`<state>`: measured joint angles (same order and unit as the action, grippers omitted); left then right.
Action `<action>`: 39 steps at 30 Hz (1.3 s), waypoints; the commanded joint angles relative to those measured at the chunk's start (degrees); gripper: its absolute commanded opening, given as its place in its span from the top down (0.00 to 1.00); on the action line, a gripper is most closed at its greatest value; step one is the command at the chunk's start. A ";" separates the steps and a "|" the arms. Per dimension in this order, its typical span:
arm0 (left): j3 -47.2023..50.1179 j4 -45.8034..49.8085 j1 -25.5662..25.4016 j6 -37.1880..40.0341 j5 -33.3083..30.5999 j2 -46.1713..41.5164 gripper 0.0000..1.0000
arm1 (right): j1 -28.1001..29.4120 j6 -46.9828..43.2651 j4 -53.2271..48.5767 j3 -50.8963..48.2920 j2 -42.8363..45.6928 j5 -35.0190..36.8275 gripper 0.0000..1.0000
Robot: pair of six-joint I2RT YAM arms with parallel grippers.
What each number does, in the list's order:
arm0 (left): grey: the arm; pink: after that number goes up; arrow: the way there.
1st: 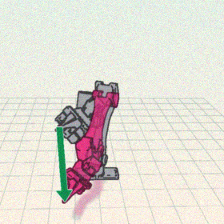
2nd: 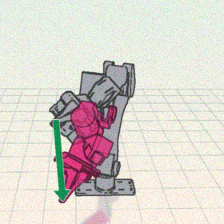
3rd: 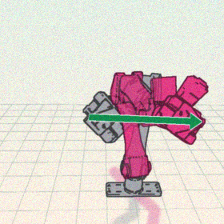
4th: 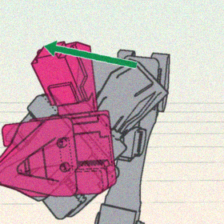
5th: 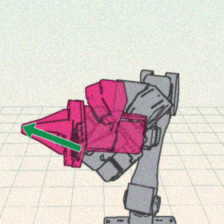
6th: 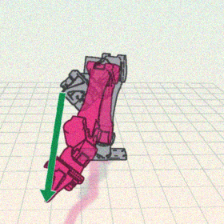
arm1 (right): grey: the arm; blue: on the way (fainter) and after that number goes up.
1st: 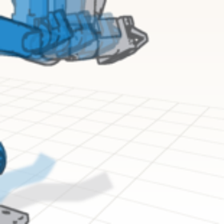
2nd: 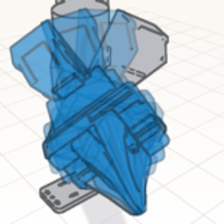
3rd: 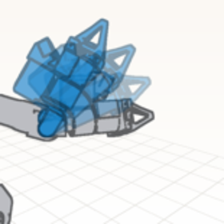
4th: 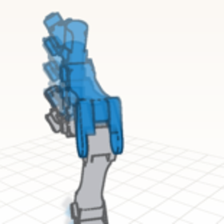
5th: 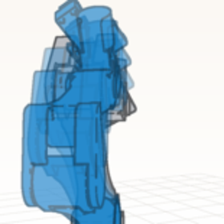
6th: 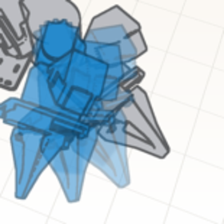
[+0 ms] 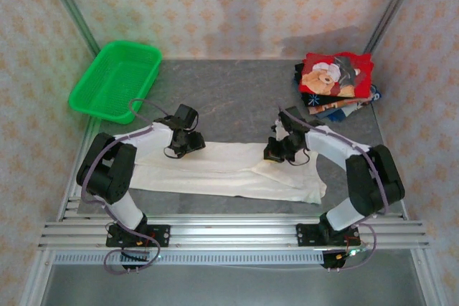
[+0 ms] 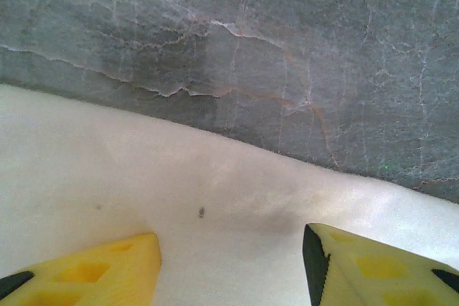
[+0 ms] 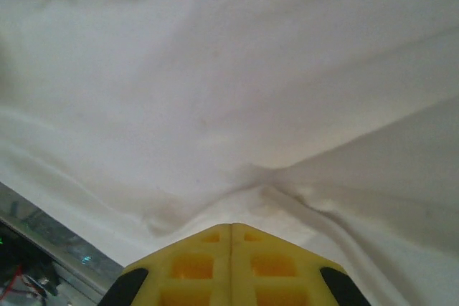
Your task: Fold and stack the t-shirts
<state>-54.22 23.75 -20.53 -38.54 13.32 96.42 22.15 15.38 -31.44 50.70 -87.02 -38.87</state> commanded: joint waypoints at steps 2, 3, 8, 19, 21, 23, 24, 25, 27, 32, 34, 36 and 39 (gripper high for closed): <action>0.25 2.14 -0.17 2.11 -0.05 0.93 0.44 | 1.55 -0.61 -1.84 -2.79 4.77 -0.26 1.00; 0.55 1.94 -0.08 2.37 -0.14 0.82 0.44 | 2.13 -0.63 -2.23 -3.49 5.92 -0.28 1.00; 1.41 1.11 -0.12 2.86 0.54 0.98 0.44 | 2.84 5.55 1.78 -6.02 11.90 6.46 0.90; 3.87 0.72 -0.16 4.35 0.66 -0.65 0.45 | 2.85 -0.48 -2.01 3.38 0.66 13.08 0.59; 4.02 0.36 -0.14 4.50 1.00 -1.24 0.45 | 2.85 -2.44 -2.65 4.12 -1.27 13.44 0.58; 4.22 0.05 -0.15 4.53 1.50 -1.71 0.44 | 2.82 -3.60 -1.67 4.23 -2.52 12.40 0.57; 4.25 -0.10 -0.22 4.57 1.79 -1.83 0.44 | 2.82 -3.78 -1.14 4.23 -3.01 11.67 0.58; 4.44 -0.27 -0.13 4.62 1.89 -1.91 0.44 | 2.90 -4.05 -0.82 4.37 -3.49 11.39 0.58; 4.73 -0.42 -0.23 4.71 2.00 -2.10 0.44 | 2.95 -4.61 -0.49 4.41 -4.40 11.20 0.59; 5.24 -0.26 -0.20 5.11 1.93 -2.11 0.44 | 3.48 -4.95 0.28 3.94 -4.68 9.39 0.62; 5.27 -0.35 -0.10 5.23 1.89 -2.12 0.44 | 3.52 -4.66 1.00 3.41 -4.30 8.83 0.63; 5.34 -0.50 -0.16 5.19 2.11 -1.97 0.44 | 3.68 -4.50 1.21 3.18 -4.47 8.46 0.64; 5.31 -0.65 -0.08 5.32 2.24 -1.69 0.44 | 4.37 -4.76 1.18 3.18 -4.94 8.10 0.66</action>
<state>-50.87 20.75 -20.53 -34.39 14.63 94.26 25.69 11.70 -30.94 53.63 -91.90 -30.00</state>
